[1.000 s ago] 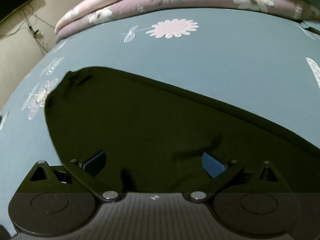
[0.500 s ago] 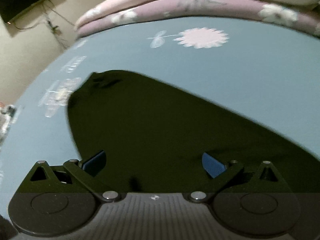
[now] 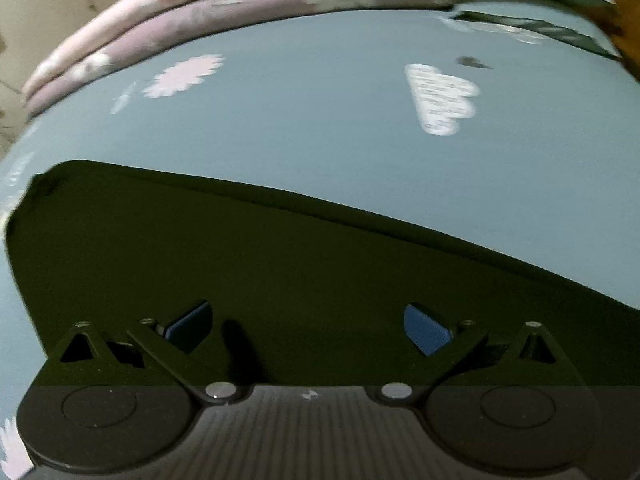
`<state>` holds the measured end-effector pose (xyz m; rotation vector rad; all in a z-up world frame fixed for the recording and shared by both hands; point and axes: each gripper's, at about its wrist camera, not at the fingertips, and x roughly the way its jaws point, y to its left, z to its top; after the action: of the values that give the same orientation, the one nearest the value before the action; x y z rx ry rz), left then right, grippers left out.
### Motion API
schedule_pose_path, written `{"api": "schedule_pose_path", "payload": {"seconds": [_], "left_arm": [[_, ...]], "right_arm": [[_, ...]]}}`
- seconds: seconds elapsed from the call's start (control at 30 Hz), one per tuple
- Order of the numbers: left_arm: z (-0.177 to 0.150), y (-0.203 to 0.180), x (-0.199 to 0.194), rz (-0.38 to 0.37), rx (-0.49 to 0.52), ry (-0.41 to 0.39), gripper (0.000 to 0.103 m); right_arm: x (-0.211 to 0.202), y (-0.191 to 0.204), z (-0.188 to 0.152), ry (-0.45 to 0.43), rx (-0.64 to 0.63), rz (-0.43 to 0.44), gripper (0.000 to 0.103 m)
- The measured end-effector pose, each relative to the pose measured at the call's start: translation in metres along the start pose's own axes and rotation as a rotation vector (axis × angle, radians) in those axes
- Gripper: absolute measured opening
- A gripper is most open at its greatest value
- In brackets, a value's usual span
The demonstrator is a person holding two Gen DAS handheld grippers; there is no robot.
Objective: Fold clothes
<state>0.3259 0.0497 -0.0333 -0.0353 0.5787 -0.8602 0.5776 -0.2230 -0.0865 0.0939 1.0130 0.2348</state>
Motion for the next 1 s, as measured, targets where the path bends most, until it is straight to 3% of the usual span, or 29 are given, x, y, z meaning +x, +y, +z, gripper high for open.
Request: {"api": "schedule_pose_path", "payload": {"seconds": [0.3, 0.63, 0.9, 1.0], "left_arm": [[-0.005, -0.03, 0.007, -0.064, 0.058, 0.021, 0.102], [-0.003, -0.041, 0.017, -0.103, 0.083, 0.04, 0.102], [-0.004, -0.032, 0.027, -0.089, 0.058, 0.062, 0.102], [-0.005, -0.028, 0.03, -0.079, 0.041, 0.071, 0.102]], "right_arm": [[-0.046, 0.009, -0.045, -0.023, -0.182, -0.026, 0.103], [-0.042, -0.039, -0.075, 0.037, -0.079, -0.14, 0.103], [-0.038, -0.054, -0.089, -0.003, -0.137, -0.103, 0.103], [-0.039, -0.065, -0.084, 0.018, -0.089, -0.103, 0.103]]}}
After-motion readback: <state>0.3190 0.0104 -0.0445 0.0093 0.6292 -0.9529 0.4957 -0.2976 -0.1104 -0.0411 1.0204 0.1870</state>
